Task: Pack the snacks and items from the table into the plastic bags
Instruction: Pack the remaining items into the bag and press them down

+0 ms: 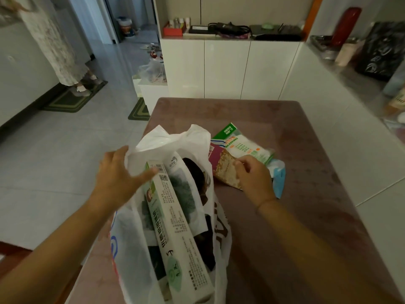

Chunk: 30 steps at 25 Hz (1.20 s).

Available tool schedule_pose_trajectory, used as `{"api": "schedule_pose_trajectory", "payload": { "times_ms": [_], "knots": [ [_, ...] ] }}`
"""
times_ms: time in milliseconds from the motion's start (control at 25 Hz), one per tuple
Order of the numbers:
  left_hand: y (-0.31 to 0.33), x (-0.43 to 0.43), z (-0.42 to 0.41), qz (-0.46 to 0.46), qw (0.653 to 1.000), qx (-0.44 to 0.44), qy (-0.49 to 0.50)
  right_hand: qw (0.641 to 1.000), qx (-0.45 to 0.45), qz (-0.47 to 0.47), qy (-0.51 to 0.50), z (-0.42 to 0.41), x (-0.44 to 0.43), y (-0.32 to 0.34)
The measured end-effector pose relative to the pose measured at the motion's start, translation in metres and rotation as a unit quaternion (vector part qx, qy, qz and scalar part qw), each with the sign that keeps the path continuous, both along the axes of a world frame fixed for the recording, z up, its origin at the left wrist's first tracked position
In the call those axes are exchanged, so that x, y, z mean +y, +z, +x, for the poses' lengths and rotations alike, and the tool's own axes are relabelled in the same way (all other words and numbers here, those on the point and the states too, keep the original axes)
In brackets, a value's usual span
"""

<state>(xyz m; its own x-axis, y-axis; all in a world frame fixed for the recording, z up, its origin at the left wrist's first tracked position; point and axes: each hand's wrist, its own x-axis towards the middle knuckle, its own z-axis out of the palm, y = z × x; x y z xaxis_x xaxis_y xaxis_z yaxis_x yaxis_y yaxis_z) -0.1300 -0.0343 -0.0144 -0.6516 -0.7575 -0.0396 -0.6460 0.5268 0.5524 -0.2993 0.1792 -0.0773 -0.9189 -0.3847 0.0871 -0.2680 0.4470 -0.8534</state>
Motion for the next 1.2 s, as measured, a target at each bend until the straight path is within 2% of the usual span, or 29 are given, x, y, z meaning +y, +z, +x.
{"api": "schedule_pose_trajectory", "payload": {
  "times_ms": [80,160,200,280,400,480,600,720,800,920,1000,1080,1200],
  "knots": [
    [-0.005,0.031,0.027,-0.019,0.998,-0.051,0.013,0.992,-0.031,0.117,0.019,-0.056,-0.010,-0.037],
    [-0.007,0.058,0.045,-0.002,0.994,-0.107,0.035,0.964,-0.052,0.240,0.100,-0.097,-0.028,-0.068],
    [-0.007,0.067,0.052,0.010,0.990,-0.133,0.041,0.953,-0.047,0.272,0.126,-0.112,-0.040,-0.079],
    [-0.010,0.073,0.060,0.022,0.985,-0.162,0.049,0.944,-0.043,0.283,0.165,-0.131,-0.063,-0.094],
    [-0.014,0.072,0.066,0.041,0.982,-0.180,0.050,0.944,-0.051,0.282,0.164,-0.137,-0.088,-0.104],
    [-0.014,0.076,0.067,0.061,0.978,-0.190,0.065,0.952,-0.077,0.259,0.141,-0.136,-0.092,-0.105],
    [-0.014,0.084,0.065,0.041,0.981,-0.160,0.100,0.955,-0.151,0.219,0.133,-0.126,-0.073,-0.113],
    [-0.008,0.090,0.054,0.094,0.974,-0.162,0.130,0.959,-0.228,0.144,0.086,-0.100,-0.038,-0.116],
    [-0.011,0.092,0.051,0.094,0.971,-0.196,0.103,0.969,-0.224,0.089,0.057,-0.076,-0.014,-0.112],
    [-0.013,0.092,0.051,0.022,0.969,-0.231,0.082,0.975,-0.218,0.027,-0.026,-0.046,0.028,-0.091],
    [-0.017,0.089,0.055,0.000,0.977,-0.203,0.068,0.972,-0.222,-0.014,-0.082,-0.037,0.054,-0.060],
    [-0.017,0.084,0.066,0.026,0.988,-0.137,0.066,0.965,-0.219,-0.084,-0.121,-0.026,0.068,-0.016],
    [-0.010,0.074,0.084,0.048,0.994,0.000,0.102,0.953,-0.169,-0.236,-0.087,0.002,0.057,0.059]
  ]
}}
